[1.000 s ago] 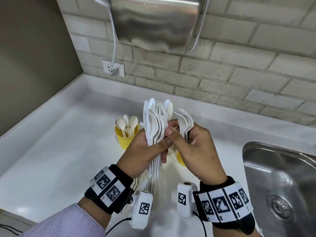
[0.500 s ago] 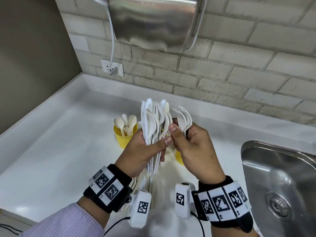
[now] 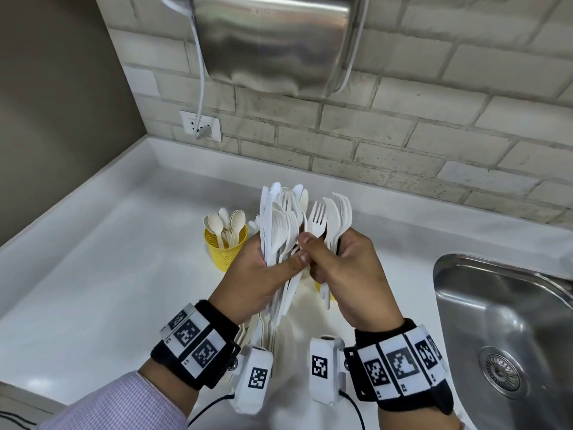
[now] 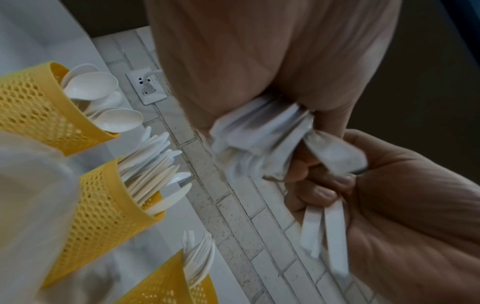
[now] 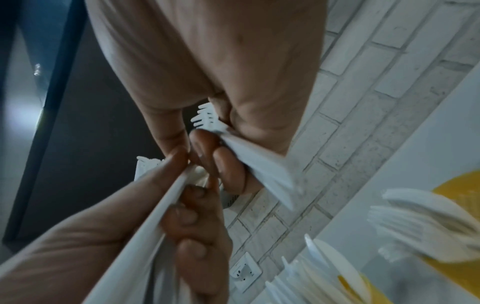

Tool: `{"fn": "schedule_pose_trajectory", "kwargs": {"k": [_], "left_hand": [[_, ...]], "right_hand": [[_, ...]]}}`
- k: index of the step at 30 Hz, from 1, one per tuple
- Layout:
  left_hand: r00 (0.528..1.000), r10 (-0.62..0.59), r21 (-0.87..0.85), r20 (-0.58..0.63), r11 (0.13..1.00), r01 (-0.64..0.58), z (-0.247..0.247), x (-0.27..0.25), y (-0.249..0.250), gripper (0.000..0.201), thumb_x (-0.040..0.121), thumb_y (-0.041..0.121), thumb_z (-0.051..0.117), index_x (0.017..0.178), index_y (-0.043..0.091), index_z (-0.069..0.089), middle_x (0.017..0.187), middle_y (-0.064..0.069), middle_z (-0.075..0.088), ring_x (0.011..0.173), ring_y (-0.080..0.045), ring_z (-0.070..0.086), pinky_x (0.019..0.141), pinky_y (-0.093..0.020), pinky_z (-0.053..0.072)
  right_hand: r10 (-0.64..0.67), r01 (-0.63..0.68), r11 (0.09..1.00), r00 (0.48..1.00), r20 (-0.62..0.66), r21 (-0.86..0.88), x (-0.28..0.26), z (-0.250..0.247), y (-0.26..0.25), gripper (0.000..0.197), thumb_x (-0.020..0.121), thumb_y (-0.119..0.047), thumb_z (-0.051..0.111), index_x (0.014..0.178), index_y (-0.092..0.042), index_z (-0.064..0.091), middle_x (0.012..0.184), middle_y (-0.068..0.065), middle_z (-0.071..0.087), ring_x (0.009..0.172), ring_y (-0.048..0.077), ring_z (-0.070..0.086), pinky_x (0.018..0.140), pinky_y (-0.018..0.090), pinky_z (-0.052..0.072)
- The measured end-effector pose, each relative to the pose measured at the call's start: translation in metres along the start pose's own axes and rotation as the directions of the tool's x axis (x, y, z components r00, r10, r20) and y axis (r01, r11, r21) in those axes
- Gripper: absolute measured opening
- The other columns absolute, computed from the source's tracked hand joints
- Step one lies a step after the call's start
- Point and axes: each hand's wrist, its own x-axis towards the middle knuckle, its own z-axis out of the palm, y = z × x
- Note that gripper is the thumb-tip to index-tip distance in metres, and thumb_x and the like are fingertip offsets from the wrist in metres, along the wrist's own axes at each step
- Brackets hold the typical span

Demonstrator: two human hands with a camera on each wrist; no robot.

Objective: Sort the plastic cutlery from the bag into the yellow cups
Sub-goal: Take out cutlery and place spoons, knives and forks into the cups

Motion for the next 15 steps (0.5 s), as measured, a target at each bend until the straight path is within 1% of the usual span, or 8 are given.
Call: {"fn": "schedule_pose_trajectory", "kwargs": {"k": [1,3,4,6,9,12,13,15], "left_hand": [[1.000,0.000,0.010,-0.015,1.000,0.000,0.000,0.000,-0.002,0.031,0.093,0.006,0.066,0.121,-0.006,0.063,0.109,-0.020,0.074,0.100,-0.019,0.074,0.084,-0.024,0.056],[0.999,-0.007,0.027,-0.048,1.000,0.008,-0.001,0.001,-0.006,0.032,0.094,0.001,0.066,0.125,-0.002,0.063,0.118,-0.021,0.073,0.111,-0.023,0.072,0.091,-0.025,0.055],[0.998,-0.008,0.034,-0.062,0.999,0.010,-0.001,0.001,-0.006,0.032,0.094,-0.001,0.066,0.125,-0.001,0.064,0.118,-0.019,0.073,0.111,-0.023,0.071,0.092,-0.025,0.055],[0.997,-0.005,0.045,-0.071,0.999,0.008,0.000,0.002,-0.006,0.033,0.093,0.000,0.067,0.125,0.001,0.064,0.117,-0.016,0.074,0.111,-0.023,0.072,0.091,-0.026,0.055],[0.999,-0.004,0.053,-0.052,0.999,0.007,-0.001,0.002,-0.006,0.033,0.092,0.002,0.069,0.125,0.001,0.065,0.117,-0.015,0.075,0.111,-0.027,0.072,0.091,-0.028,0.056],[0.999,-0.017,0.031,-0.051,0.999,0.019,-0.001,0.001,-0.004,0.032,0.091,0.007,0.069,0.123,0.004,0.066,0.114,-0.008,0.077,0.107,-0.020,0.073,0.088,-0.025,0.055],[0.998,-0.021,0.014,-0.056,1.000,0.022,0.000,0.001,-0.004,0.030,0.090,0.008,0.069,0.120,0.005,0.066,0.109,-0.007,0.077,0.102,-0.017,0.073,0.086,-0.024,0.056],[0.998,-0.024,-0.017,-0.054,1.000,0.023,0.000,0.000,-0.003,0.028,0.091,0.004,0.066,0.119,0.000,0.065,0.103,-0.018,0.075,0.093,-0.020,0.073,0.081,-0.026,0.059]], "right_hand": [[-0.008,0.007,0.999,1.000,-0.005,-0.035,0.000,-0.001,0.000,0.009,0.097,-0.009,0.066,0.098,-0.013,0.074,0.063,-0.017,0.064,0.054,-0.001,0.056,0.059,0.014,0.042],[-0.020,0.014,0.992,0.999,-0.044,-0.126,0.001,-0.001,0.001,0.021,0.096,-0.010,0.064,0.078,-0.021,0.069,0.053,-0.018,0.056,0.048,0.001,0.051,0.056,0.017,0.038],[-0.023,0.010,0.984,0.997,-0.072,-0.177,0.001,0.001,0.000,0.032,0.095,-0.010,0.063,0.066,-0.024,0.062,0.050,-0.017,0.053,0.047,0.002,0.048,0.055,0.019,0.037],[-0.011,-0.017,0.975,0.992,-0.127,-0.223,0.002,0.006,-0.002,0.044,0.093,-0.007,0.059,0.055,-0.027,0.050,0.046,-0.015,0.050,0.046,0.004,0.045,0.054,0.021,0.036],[0.029,-0.065,0.982,0.979,-0.201,-0.176,0.006,0.010,0.003,0.042,0.093,-0.007,0.055,0.054,-0.022,0.046,0.045,-0.012,0.048,0.046,0.009,0.044,0.053,0.026,0.036],[0.045,-0.069,0.994,0.968,-0.245,-0.089,0.010,0.013,0.007,0.034,0.087,-0.019,0.053,0.055,-0.017,0.043,0.050,-0.004,0.042,0.052,0.019,0.038,0.056,0.037,0.035],[0.064,-0.075,0.997,0.968,-0.243,-0.035,0.009,0.013,0.007,0.034,0.089,-0.019,0.054,0.055,-0.019,0.048,0.051,-0.004,0.044,0.052,0.019,0.040,0.057,0.038,0.037],[0.128,-0.104,0.986,0.973,-0.194,0.130,0.008,0.015,0.003,0.029,0.100,-0.012,0.056,0.071,-0.013,0.064,0.055,-0.003,0.056,0.049,0.013,0.049,0.052,0.030,0.042]]}}
